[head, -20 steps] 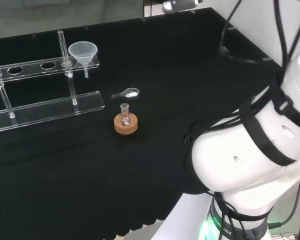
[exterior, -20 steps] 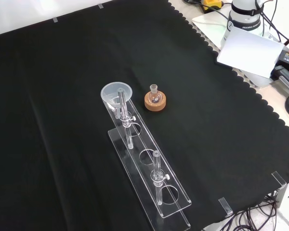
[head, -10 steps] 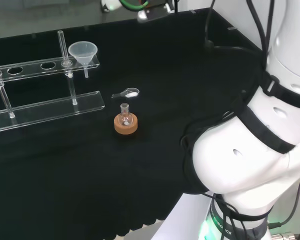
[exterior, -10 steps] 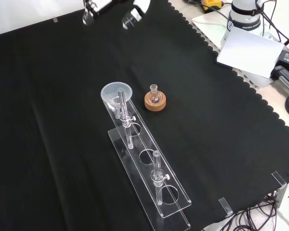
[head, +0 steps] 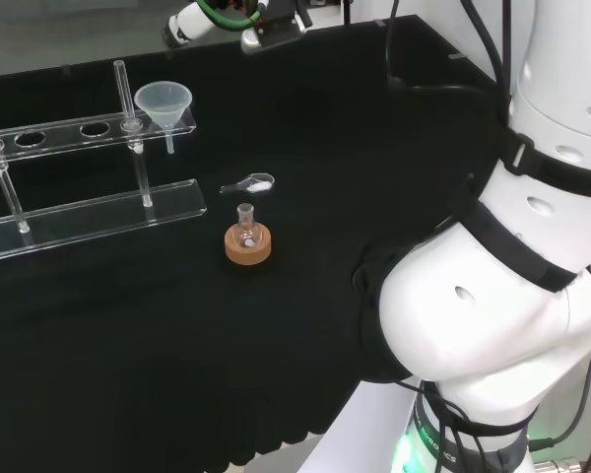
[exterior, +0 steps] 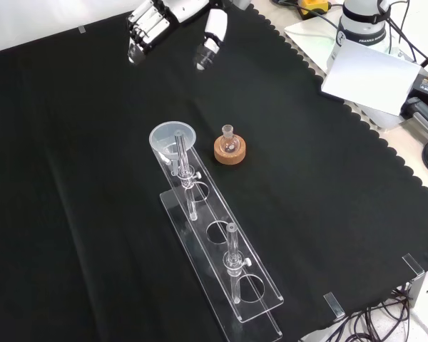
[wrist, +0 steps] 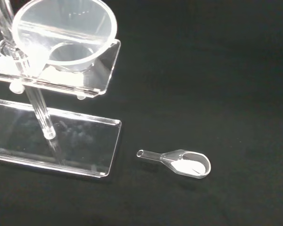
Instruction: Pick up the funnel from the transparent funnel stand.
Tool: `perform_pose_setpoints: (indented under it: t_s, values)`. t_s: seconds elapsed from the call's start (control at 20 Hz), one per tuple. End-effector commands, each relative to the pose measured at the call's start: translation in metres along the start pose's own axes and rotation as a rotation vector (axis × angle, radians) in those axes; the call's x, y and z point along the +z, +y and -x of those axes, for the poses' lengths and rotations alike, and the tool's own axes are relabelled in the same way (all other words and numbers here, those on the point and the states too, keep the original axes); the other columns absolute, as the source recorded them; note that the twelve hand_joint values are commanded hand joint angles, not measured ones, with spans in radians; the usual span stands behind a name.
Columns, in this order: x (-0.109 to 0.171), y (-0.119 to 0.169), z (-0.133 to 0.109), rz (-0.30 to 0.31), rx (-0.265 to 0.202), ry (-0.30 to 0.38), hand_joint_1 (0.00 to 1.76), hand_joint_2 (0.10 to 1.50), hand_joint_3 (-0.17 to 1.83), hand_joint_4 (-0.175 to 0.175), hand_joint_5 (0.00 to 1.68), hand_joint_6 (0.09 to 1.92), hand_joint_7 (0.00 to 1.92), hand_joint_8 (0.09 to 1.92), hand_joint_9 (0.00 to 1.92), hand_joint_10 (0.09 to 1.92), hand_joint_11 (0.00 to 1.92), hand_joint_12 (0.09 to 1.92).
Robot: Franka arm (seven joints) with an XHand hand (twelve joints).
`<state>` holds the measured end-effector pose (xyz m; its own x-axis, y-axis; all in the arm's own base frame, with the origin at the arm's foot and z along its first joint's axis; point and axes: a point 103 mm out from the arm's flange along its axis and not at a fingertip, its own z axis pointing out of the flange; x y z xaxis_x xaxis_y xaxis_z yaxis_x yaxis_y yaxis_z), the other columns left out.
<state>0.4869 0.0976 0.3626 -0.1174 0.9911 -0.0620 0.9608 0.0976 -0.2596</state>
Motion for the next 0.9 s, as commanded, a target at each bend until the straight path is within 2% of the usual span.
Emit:
perform_pose_setpoints:
  t_s: [0.05,0.35,0.5,0.7,0.9]
  values:
    - [0.015,0.022,-0.018,-0.106,-0.018,-0.026,0.31,0.86,0.23,-0.007,0.11,0.09,0.00,0.54,0.12,0.73,0.05,1.46]
    - [0.023,0.033,-0.030,-0.199,-0.023,-0.015,0.35,0.78,0.16,0.011,0.02,0.09,0.00,0.29,0.01,0.81,0.10,1.53]
    - [0.027,0.038,-0.033,-0.226,-0.029,-0.016,0.35,0.77,0.13,0.030,0.00,0.09,0.00,0.09,0.00,0.65,0.12,1.55]
    - [0.032,0.042,-0.035,-0.264,-0.047,-0.022,0.35,0.76,0.11,0.048,0.00,0.09,0.00,0.09,0.00,0.55,0.14,1.55]
    - [0.037,0.046,-0.043,-0.287,-0.052,-0.043,0.37,0.75,0.08,0.086,0.00,0.09,0.00,0.09,0.00,0.43,0.17,1.52]
